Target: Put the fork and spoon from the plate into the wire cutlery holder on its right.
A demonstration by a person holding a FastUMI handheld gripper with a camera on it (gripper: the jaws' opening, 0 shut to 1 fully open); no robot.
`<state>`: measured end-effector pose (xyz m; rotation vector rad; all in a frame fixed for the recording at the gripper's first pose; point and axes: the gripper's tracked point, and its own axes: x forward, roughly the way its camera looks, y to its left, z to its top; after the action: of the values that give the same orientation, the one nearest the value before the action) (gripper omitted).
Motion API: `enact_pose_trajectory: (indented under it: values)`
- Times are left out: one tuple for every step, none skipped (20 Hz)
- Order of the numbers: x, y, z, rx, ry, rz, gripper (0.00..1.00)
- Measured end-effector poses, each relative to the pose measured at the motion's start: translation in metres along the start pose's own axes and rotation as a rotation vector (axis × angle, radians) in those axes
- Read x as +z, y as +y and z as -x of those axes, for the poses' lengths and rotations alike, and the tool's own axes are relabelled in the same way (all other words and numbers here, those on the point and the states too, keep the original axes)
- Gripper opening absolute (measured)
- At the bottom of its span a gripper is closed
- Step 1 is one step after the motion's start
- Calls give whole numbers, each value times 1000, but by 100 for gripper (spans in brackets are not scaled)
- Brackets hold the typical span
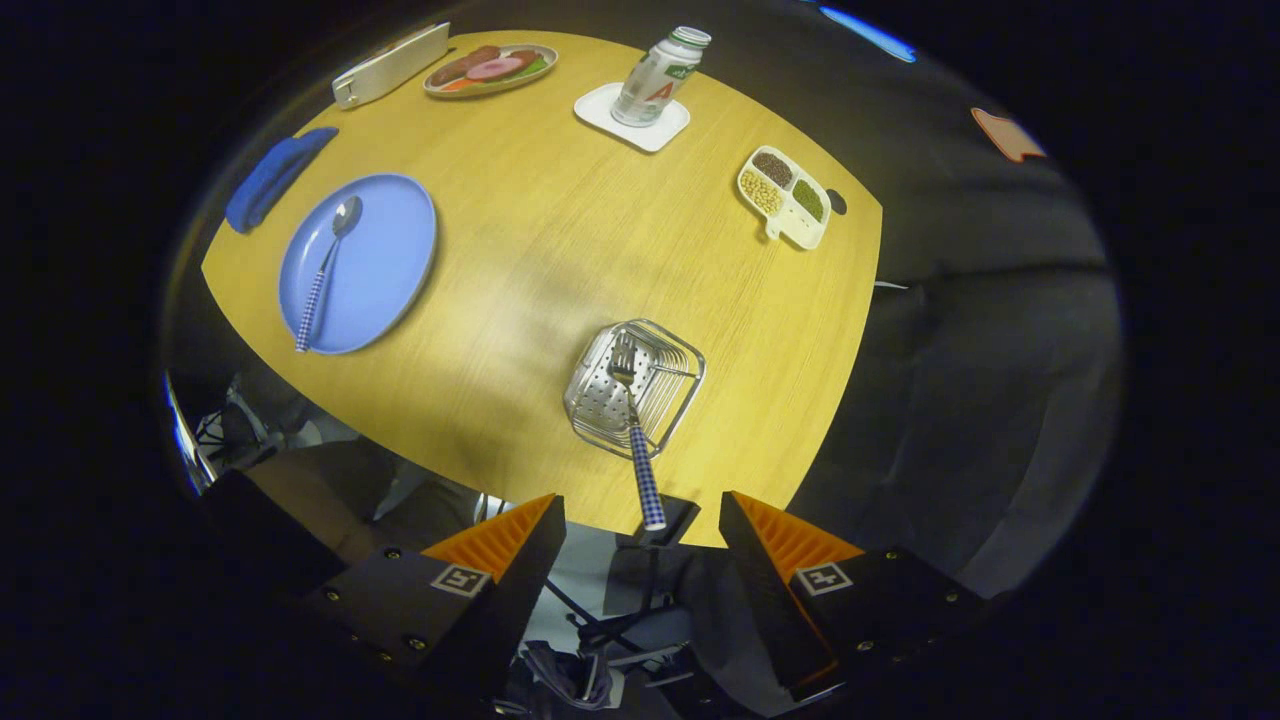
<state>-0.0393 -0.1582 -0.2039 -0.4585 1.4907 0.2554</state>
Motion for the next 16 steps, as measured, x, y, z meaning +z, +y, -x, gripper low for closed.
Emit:
enact_pose_trajectory:
  values:
    - [-1, 10, 3, 17, -16, -13, 95]
    - [-2, 20, 4, 41, -30, -30, 95]
    - [-4, 30, 7, 61, -48, -47, 95]
    - [-3, 36, 9, 70, -74, -64, 95]
    - [-1, 44, 9, 77, -98, -79, 95]
    - [1, 53, 10, 96, -119, -90, 95]
    - [2, 63, 11, 116, -135, -104, 95]
    - [4, 71, 13, 127, -147, -113, 95]
    - [8, 78, 14, 129, -169, -115, 95]
    - [13, 84, 17, 130, -194, -112, 95]
    - [17, 92, 20, 127, -218, -109, 95]
    - [22, 98, 24, 124, -243, -109, 95]
    - [25, 105, 28, 121, -267, -109, 95]
    - [28, 111, 32, 120, -281, -103, 95]
    - [32, 121, 35, 128, -298, -90, 95]
    - [44, 133, 38, 150, -337, -78, 95]
